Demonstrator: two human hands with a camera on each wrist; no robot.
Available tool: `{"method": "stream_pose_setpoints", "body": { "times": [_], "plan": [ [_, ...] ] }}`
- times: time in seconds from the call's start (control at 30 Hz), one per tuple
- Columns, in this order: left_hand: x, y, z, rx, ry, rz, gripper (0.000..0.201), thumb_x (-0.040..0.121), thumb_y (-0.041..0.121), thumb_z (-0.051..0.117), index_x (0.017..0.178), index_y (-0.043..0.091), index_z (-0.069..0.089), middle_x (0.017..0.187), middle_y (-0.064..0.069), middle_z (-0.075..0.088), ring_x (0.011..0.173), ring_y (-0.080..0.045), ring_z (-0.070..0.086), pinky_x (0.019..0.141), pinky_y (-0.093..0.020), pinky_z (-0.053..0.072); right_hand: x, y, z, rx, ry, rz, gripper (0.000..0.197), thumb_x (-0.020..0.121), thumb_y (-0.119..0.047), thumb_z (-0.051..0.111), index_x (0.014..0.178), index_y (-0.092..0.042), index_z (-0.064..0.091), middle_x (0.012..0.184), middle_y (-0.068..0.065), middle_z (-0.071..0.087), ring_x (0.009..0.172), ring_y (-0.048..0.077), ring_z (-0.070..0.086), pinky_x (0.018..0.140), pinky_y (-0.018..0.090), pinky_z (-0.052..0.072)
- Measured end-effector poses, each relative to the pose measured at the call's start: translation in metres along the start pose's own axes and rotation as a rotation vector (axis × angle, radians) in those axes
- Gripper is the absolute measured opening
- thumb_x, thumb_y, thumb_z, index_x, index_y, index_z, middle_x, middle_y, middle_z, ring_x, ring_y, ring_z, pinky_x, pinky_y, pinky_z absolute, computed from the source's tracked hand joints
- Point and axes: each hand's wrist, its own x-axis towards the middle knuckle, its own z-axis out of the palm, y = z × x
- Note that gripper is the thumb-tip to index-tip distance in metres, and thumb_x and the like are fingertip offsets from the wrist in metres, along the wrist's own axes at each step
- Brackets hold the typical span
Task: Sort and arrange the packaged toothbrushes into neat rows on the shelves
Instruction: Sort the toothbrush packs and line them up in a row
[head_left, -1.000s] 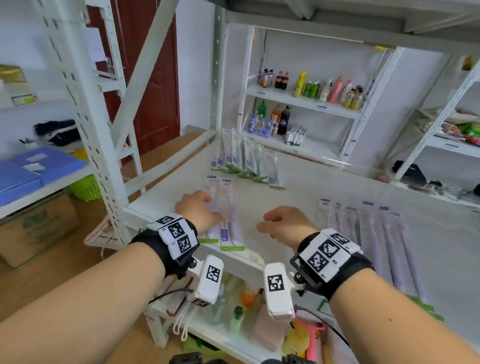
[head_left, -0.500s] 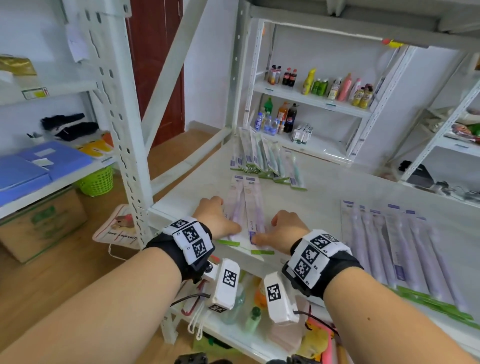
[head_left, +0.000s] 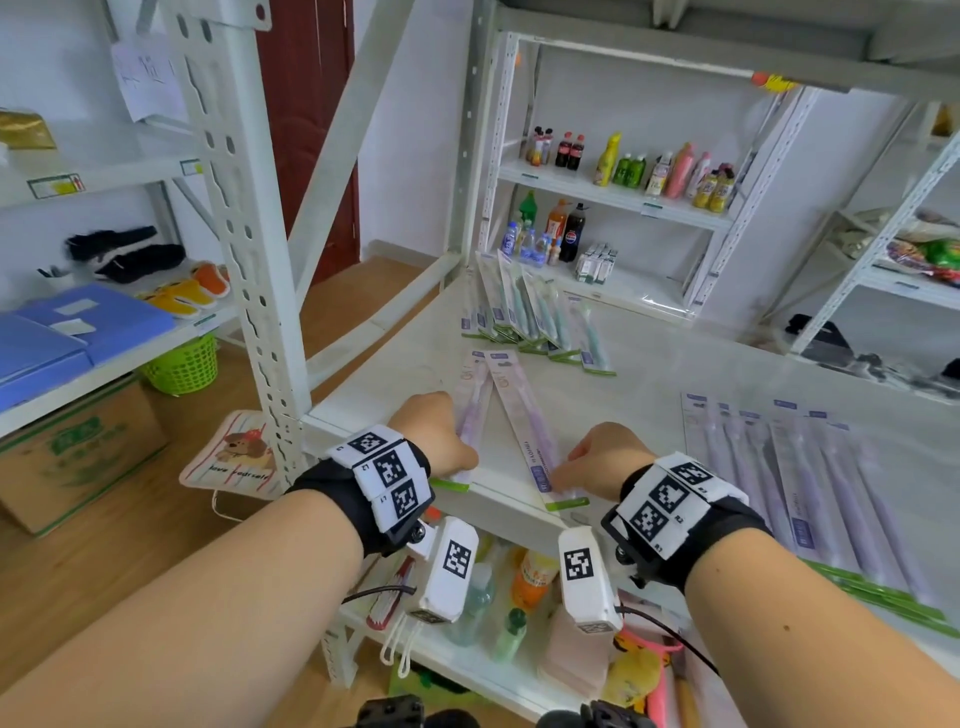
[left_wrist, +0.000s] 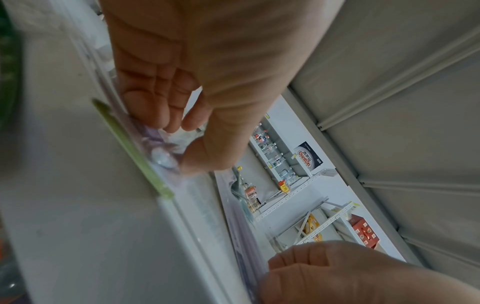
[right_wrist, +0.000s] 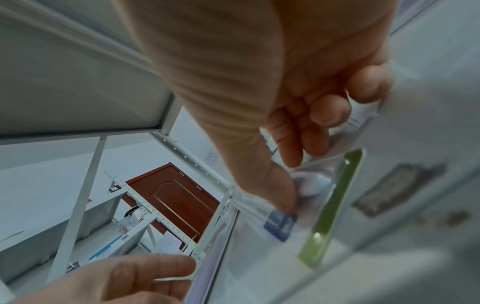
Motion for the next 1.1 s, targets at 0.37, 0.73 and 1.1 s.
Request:
{"method": "stream_pose_setpoints", "body": {
  "times": [0.37, 0.73, 1.1],
  "plan": [
    [-0.004, -0.003, -0.007, 0.038, -0.088, -0.046, 0.037, 0.073, 0.028, 0.068, 0.095, 0.014, 0.042, 0.091, 0.001, 0.049, 0.087, -0.021, 0.05, 0.079, -0.031, 0.043, -0.017, 0.029, -0.014, 0.048, 0.065, -0.039, 0.032, 0.078, -0.025, 0.07, 0.103, -0.008, 0.061, 0.083, 0.005, 0.064, 0.074, 0.02, 0.066, 0.066, 0.029, 0.055],
    [-0.004, 0.021, -0.012, -0.307, -0.055, 0.056, 0.015, 0.085, 0.023, 0.064, 0.088, 0.008, 0.064, 0.07, -0.004, 0.059, 0.063, -0.019, 0.054, 0.056, -0.024, 0.04, -0.029, 0.117, -0.054, 0.45, 0.291, -0.141, 0.032, 0.085, -0.036, 0.061, 0.064, -0.015, 0.051, 0.045, -0.007, 0.051, 0.035, 0.009, 0.045, 0.043, 0.022, 0.037],
    [-0.01, 0.186, 0.066, -0.726, -0.353, 0.117, 0.019, 0.094, 0.005, 0.052, 0.076, 0.008, 0.055, 0.049, -0.001, 0.046, 0.031, -0.005, 0.039, 0.036, -0.015, 0.039, -0.038, 0.248, -0.111, 0.778, 0.56, -0.029, 0.03, 0.072, -0.031, 0.066, 0.053, -0.01, 0.058, 0.045, 0.002, 0.045, 0.038, 0.015, 0.034, 0.047, 0.028, 0.03]
  ]
}}
